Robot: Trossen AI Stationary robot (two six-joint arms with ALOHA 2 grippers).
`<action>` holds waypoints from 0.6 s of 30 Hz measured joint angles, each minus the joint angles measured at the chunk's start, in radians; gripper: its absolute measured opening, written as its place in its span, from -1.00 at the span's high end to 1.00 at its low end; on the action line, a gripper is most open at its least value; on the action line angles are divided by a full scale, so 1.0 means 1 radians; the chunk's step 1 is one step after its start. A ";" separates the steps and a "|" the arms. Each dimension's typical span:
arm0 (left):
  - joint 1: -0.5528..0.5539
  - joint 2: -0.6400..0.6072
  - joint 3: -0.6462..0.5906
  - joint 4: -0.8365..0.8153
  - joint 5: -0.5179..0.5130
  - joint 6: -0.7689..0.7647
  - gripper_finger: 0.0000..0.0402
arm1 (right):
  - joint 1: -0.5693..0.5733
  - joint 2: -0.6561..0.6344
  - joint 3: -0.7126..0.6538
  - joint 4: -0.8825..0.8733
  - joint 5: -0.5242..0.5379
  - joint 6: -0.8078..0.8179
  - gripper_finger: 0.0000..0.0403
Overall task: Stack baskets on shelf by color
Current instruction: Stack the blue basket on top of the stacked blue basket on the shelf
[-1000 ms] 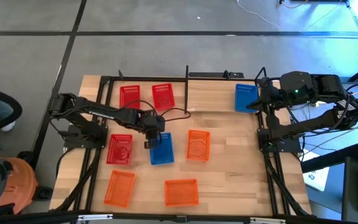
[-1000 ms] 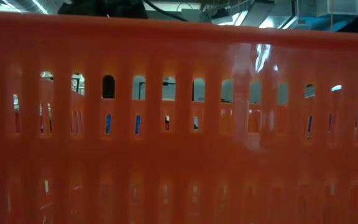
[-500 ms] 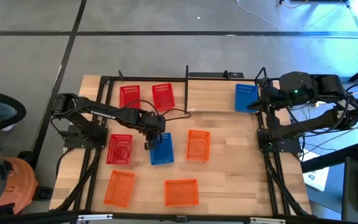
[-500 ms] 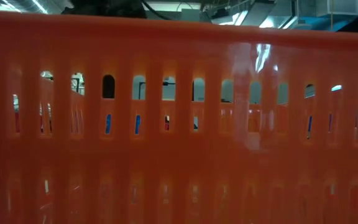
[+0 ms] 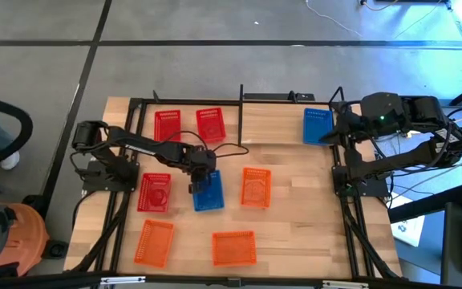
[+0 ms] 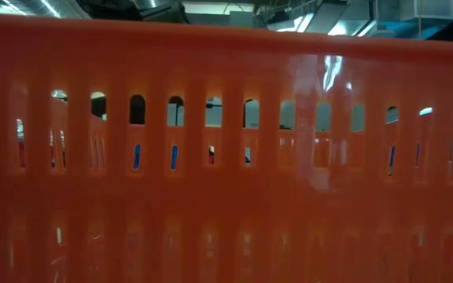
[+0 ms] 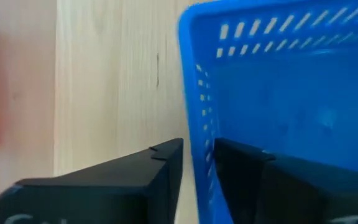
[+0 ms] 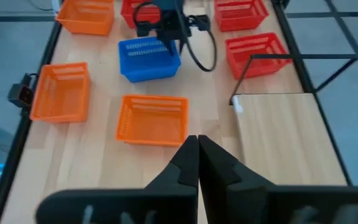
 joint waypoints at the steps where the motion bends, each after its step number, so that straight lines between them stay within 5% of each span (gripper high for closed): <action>1: 0.000 -0.001 0.000 -0.010 -0.004 0.000 0.69 | 0.000 0.001 0.000 0.001 -0.011 0.004 0.98; 4: 0.000 -0.007 0.025 -0.027 -0.004 -0.005 0.94 | 0.000 0.011 0.000 0.010 -0.032 0.052 0.95; 10: -0.007 -0.044 0.192 -0.245 -0.132 -0.007 1.00 | -0.001 0.043 0.000 0.044 -0.023 0.175 0.90; 18: -0.096 -0.092 0.531 -0.392 -0.503 -0.026 1.00 | -0.001 0.099 0.000 0.150 0.019 0.177 0.62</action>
